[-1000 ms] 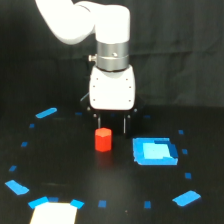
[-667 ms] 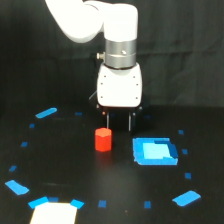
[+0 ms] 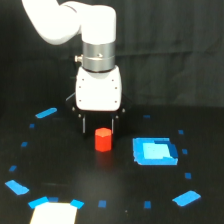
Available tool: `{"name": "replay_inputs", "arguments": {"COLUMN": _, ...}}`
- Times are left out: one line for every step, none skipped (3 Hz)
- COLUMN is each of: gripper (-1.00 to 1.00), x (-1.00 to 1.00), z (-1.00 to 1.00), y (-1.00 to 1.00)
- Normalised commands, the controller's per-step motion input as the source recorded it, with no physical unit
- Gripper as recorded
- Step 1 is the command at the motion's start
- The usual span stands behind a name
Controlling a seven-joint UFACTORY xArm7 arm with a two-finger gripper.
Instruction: Pick up the red object from the table
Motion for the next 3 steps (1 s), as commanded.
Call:
{"name": "replay_inputs", "arguments": {"gripper": 0.0, "x": -0.45, "z": -0.01, "y": -0.54}}
{"name": "replay_inputs", "arguments": {"gripper": -0.77, "x": 0.89, "z": -0.48, "y": 0.88}}
{"name": "replay_inputs", "arguments": {"gripper": 0.55, "x": 0.16, "z": 0.38, "y": -1.0}}
